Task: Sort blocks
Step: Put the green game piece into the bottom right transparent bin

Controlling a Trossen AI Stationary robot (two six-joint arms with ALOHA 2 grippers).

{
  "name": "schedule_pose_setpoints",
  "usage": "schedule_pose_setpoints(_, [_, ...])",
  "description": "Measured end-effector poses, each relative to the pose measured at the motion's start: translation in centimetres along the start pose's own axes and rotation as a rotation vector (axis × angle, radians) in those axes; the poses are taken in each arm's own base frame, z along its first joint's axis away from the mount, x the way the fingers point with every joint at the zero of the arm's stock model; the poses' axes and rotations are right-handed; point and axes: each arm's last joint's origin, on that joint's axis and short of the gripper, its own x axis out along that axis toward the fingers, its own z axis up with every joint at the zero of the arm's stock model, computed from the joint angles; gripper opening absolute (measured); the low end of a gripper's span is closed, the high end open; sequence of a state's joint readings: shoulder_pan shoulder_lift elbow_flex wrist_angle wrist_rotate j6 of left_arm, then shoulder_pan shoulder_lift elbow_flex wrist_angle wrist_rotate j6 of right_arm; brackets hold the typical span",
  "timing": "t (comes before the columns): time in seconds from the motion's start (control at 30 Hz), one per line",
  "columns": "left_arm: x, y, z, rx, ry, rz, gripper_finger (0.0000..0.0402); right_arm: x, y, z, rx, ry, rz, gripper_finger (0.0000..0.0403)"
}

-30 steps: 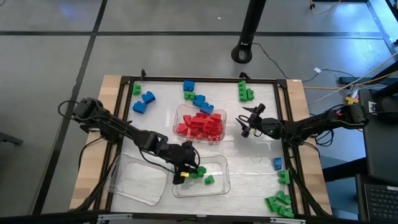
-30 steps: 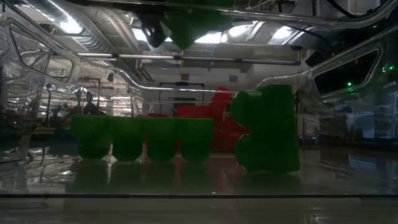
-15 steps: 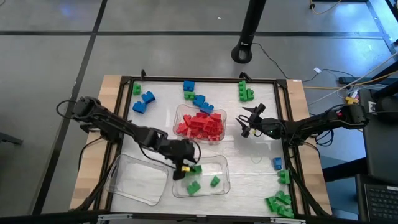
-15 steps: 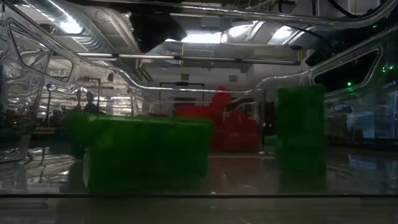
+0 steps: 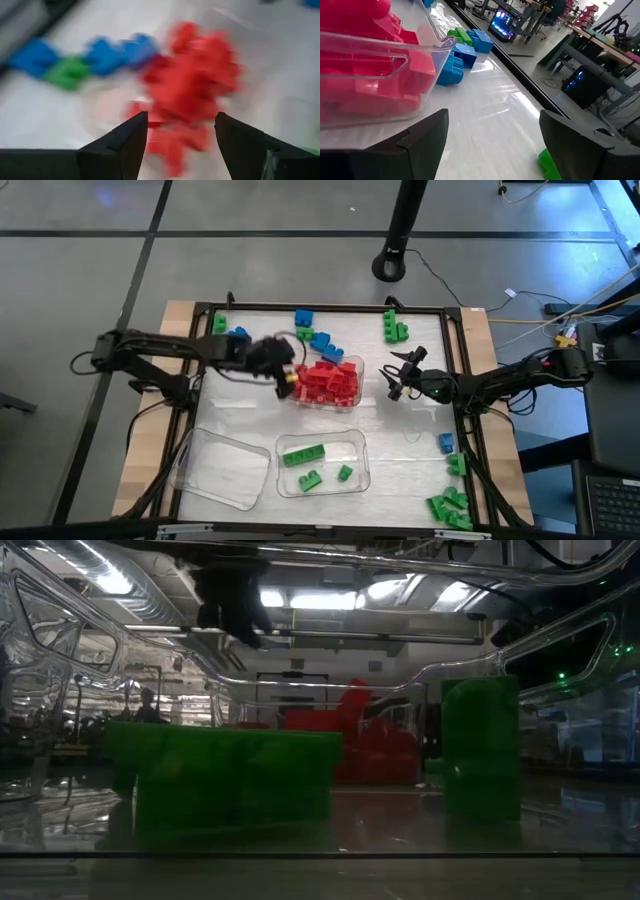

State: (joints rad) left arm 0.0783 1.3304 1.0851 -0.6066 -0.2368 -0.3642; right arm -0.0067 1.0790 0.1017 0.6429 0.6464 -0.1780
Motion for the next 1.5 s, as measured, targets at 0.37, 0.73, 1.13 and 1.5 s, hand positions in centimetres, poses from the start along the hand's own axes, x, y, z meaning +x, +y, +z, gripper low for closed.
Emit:
schedule_pose_setpoints(0.37, [0.4,9.7,2.5,-0.027,-0.072,0.388,0.0216,0.0,-0.1,-0.4,-0.042,0.046,-0.064,0.0312])
schedule_pose_setpoints(0.73, [0.0,20.9,-0.1,-0.399,0.143,0.681,0.0260,0.0,-0.3,-0.7,-0.061,0.076,-0.132,0.0312])
schedule_pose_setpoints(1.13, [3.2,25.6,-4.1,-0.523,0.525,0.746,0.0263,0.0,-0.4,-0.6,-0.050,0.071,-0.152,0.0312])
schedule_pose_setpoints(1.5, [6.5,25.7,-5.9,-0.454,0.768,0.720,0.0263,0.0,-0.3,-0.5,-0.048,0.067,-0.137,0.0312])
